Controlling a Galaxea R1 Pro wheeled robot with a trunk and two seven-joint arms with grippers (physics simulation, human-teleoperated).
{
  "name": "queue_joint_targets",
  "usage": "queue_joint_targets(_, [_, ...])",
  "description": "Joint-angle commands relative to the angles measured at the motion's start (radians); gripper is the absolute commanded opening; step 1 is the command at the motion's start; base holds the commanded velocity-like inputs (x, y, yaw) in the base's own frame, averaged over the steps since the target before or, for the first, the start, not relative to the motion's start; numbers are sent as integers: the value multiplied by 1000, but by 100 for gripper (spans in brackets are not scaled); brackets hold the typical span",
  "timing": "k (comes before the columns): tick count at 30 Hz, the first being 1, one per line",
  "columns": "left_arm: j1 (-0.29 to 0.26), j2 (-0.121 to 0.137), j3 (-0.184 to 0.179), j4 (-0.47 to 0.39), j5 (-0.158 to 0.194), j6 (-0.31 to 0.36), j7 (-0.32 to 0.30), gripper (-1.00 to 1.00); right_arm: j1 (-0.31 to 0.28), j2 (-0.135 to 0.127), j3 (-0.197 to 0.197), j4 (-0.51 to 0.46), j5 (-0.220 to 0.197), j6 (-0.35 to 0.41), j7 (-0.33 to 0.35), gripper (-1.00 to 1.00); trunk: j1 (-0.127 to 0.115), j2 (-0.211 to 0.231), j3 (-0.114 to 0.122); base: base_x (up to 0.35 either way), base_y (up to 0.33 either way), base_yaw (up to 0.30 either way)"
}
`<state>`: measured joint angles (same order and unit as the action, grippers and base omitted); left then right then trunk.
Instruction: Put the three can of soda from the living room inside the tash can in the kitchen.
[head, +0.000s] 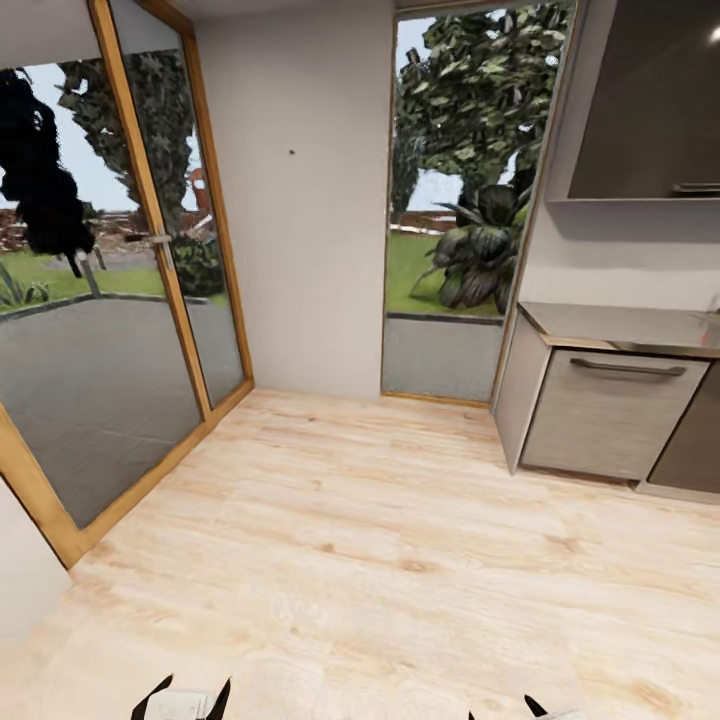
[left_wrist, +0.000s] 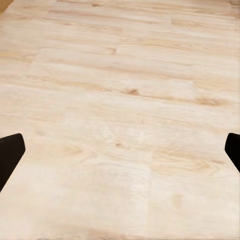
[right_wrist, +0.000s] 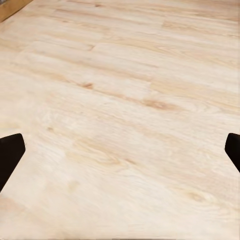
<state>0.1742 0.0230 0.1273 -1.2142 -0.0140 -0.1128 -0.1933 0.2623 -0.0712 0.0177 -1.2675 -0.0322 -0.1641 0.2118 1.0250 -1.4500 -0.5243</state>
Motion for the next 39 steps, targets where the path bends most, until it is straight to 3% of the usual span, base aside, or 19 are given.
queue_joint_targets(1, [0, 0, 0, 0, 0, 0, 0, 100, 0, 0, 0, 0, 0, 0, 0, 100, 0, 0, -1, -127, -78, 208])
queue_joint_targets(17, [0, 0, 2, 1, 0, -1, 0, 100, 0, 0, 1, 0, 1, 0, -3, 100, 0, 0, -2, -14, -8, 53])
queue_joint_targets(39, [0, 0, 1, 1, 0, -1, 0, 100, 0, 1, 9, 1, 1, 0, -3, 100, 0, 0, -2, 0, 0, 233])
